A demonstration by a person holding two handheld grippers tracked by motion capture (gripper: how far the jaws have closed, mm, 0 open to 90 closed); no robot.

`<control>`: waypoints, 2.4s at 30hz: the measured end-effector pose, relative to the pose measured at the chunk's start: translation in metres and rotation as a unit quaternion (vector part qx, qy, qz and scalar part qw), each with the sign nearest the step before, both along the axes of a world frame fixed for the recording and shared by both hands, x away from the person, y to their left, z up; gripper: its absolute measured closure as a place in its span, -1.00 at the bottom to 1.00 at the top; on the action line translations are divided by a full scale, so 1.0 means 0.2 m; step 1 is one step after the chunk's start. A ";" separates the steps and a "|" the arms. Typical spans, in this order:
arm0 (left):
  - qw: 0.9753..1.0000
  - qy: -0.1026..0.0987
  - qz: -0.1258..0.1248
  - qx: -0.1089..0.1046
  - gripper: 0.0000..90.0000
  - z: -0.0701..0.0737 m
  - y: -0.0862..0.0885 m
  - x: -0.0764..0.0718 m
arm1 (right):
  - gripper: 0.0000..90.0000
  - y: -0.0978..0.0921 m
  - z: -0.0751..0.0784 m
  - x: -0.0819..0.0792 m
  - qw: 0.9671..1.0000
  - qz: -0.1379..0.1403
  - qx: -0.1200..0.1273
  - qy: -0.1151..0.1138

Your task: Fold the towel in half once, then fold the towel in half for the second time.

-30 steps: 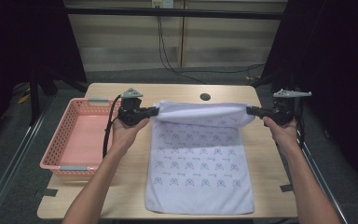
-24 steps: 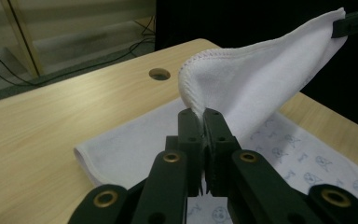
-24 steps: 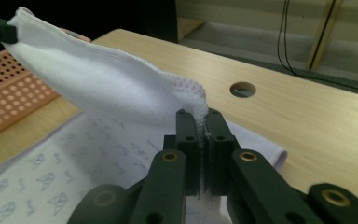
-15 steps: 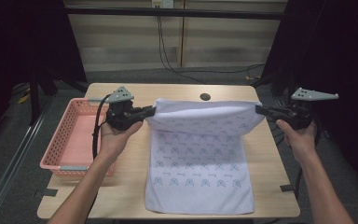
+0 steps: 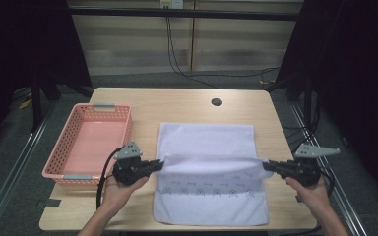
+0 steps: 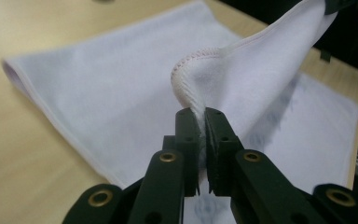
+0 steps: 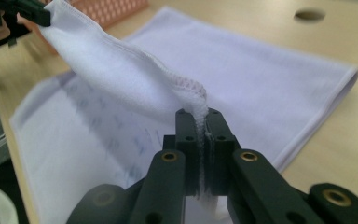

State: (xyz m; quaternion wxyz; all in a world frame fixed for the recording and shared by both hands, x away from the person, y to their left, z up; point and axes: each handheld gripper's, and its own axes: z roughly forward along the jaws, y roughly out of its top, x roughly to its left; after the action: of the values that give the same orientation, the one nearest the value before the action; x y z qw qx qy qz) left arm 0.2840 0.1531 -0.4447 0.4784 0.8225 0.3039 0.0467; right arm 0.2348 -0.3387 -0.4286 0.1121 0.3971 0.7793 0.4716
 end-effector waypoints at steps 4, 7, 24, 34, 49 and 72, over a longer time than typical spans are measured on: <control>0.999 0.039 -0.017 0.029 0.91 -0.13 -0.01 -0.04 | 0.92 0.01 -0.16 -0.06 0.999 0.014 -0.019 0.047; 0.997 0.045 -0.030 0.050 0.92 -0.16 -0.03 -0.06 | 0.91 0.04 -0.22 -0.08 0.996 0.030 -0.044 0.071; 0.991 0.059 -0.102 0.058 0.59 -0.16 0.10 -0.25 | 0.55 0.04 -0.17 -0.36 0.992 0.080 -0.054 0.086; 0.998 0.047 -0.046 0.025 0.31 -0.11 0.12 -0.16 | 0.50 0.04 -0.16 -0.31 0.997 0.048 -0.034 0.057; 0.996 0.064 0.005 0.065 0.19 -0.18 -0.15 0.27 | 0.17 0.21 -0.22 0.21 0.995 0.026 -0.068 0.061; 0.993 0.042 -0.025 0.110 0.86 -0.26 -0.17 0.13 | 0.78 0.24 -0.34 0.22 0.990 0.002 -0.127 0.066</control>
State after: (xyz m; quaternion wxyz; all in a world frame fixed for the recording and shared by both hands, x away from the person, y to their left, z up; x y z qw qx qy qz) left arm 0.3094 0.1190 -0.4961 0.3730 0.8786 0.2962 0.0331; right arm 0.2797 -0.2908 -0.4964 0.1094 0.4084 0.8392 0.3419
